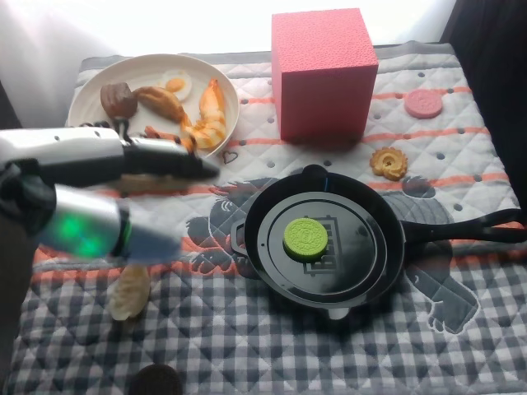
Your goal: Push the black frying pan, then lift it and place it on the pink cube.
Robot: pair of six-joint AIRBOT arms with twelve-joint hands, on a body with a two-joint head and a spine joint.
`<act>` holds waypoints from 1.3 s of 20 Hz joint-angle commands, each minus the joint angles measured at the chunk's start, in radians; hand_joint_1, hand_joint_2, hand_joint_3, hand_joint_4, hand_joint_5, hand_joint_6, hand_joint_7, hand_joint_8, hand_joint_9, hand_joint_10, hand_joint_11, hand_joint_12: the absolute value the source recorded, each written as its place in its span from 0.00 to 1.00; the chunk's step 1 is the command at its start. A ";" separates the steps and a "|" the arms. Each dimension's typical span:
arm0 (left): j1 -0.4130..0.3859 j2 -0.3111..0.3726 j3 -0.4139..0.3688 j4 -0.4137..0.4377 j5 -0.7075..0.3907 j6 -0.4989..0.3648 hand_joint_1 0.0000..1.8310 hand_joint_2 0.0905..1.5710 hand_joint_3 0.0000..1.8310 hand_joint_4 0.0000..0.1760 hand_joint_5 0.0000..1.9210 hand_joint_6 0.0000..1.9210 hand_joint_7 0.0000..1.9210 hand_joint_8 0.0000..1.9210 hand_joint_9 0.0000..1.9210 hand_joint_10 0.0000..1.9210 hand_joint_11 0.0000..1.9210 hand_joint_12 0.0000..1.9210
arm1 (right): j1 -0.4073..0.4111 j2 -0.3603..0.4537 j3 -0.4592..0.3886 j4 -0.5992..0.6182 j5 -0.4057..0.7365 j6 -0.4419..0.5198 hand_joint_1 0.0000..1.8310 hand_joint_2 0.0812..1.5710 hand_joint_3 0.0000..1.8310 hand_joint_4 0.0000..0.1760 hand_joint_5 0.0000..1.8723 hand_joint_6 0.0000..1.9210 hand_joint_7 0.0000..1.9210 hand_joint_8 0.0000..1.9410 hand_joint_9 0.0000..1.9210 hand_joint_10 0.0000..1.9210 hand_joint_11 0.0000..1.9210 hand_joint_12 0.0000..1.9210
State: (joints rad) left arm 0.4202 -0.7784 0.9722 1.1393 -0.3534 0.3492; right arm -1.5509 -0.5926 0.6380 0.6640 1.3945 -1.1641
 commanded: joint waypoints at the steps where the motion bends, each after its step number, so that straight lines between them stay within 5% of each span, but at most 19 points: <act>1: -0.026 0.002 0.002 -0.011 -0.059 -0.024 0.26 0.79 0.00 0.30 0.12 0.01 0.10 0.00 0.05 0.02 0.00 0.16 | 0.004 0.001 0.005 0.006 0.126 0.000 0.14 0.73 0.01 0.24 0.00 0.00 0.00 0.00 0.00 0.00 0.00 0.00; 4: -0.033 0.005 -0.001 -0.001 -0.058 -0.028 0.25 0.80 0.00 0.26 0.12 0.01 0.10 0.00 0.05 0.02 0.00 0.15 | 0.004 0.001 0.005 0.006 0.127 0.000 0.15 0.73 0.00 0.31 0.00 0.00 0.00 0.00 0.00 0.00 0.00 0.00; 6: -0.037 0.006 0.000 0.043 -0.056 -0.071 0.23 0.80 0.00 0.24 0.11 0.00 0.09 0.00 0.05 0.01 0.00 0.12 | 0.004 0.002 0.005 0.006 0.127 0.000 0.16 0.73 0.00 0.25 0.00 0.00 0.00 0.00 0.00 0.00 0.00 0.00; 9: -0.067 0.001 0.001 0.185 -0.051 -0.185 0.18 0.83 0.01 0.23 0.09 0.00 0.08 0.00 0.03 0.00 0.00 0.01 | 0.004 0.002 0.005 0.006 0.127 0.000 0.16 0.73 0.00 0.24 0.00 0.00 0.00 0.00 0.00 0.00 0.00 0.00; 13: -0.121 -0.033 0.018 0.415 -0.028 -0.358 0.18 0.83 0.00 0.26 0.12 0.01 0.10 0.01 0.05 0.01 0.01 0.01 | 0.004 0.002 0.006 0.006 0.127 0.004 0.14 0.73 0.00 0.24 0.00 0.00 0.00 0.00 0.00 0.00 0.00 0.00; 14: -0.123 -0.037 0.019 0.442 -0.021 -0.373 0.19 0.82 0.00 0.11 0.15 0.01 0.14 0.01 0.08 0.00 0.00 0.11 | 0.004 0.001 0.006 0.006 0.128 0.007 0.14 0.74 0.00 0.24 0.00 0.00 0.00 0.00 0.00 0.00 0.00 0.00; 17: -0.112 -0.037 0.016 0.452 -0.006 -0.375 0.21 0.80 0.00 0.00 0.23 0.02 0.23 0.02 0.17 0.03 0.00 0.36 | 0.004 0.000 0.007 0.006 0.135 0.018 0.14 0.73 0.00 0.31 0.00 0.00 0.00 0.00 0.00 0.00 0.00 0.00; 22: -0.097 -0.026 0.001 0.608 -0.022 -0.516 0.22 0.80 0.00 0.00 0.29 0.02 0.29 0.02 0.22 0.06 0.00 0.44 | -0.001 0.000 0.008 0.006 0.144 0.039 0.12 0.75 0.00 0.31 0.00 0.00 0.00 0.00 0.00 0.00 0.00 0.00; 24: -0.103 -0.037 0.002 0.656 -0.023 -0.546 0.26 0.79 0.00 0.00 0.29 0.02 0.28 0.01 0.21 0.06 0.00 0.48 | -0.004 -0.002 0.010 0.006 0.152 0.052 0.11 0.74 0.00 0.40 0.00 0.00 0.00 0.00 0.00 0.00 0.00 0.00; 26: -0.103 -0.051 0.007 0.670 -0.022 -0.546 0.24 0.80 0.00 0.00 0.28 0.01 0.27 0.01 0.21 0.06 0.00 0.47 | -0.013 -0.006 0.014 0.008 0.160 0.070 0.11 0.75 0.00 0.31 0.00 0.00 0.00 0.00 0.00 0.00 0.00 0.00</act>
State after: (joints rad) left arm 0.3283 -0.8337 0.9787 1.8378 -0.3756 -0.1883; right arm -1.5635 -0.6025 0.6426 0.6662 1.4242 -1.0981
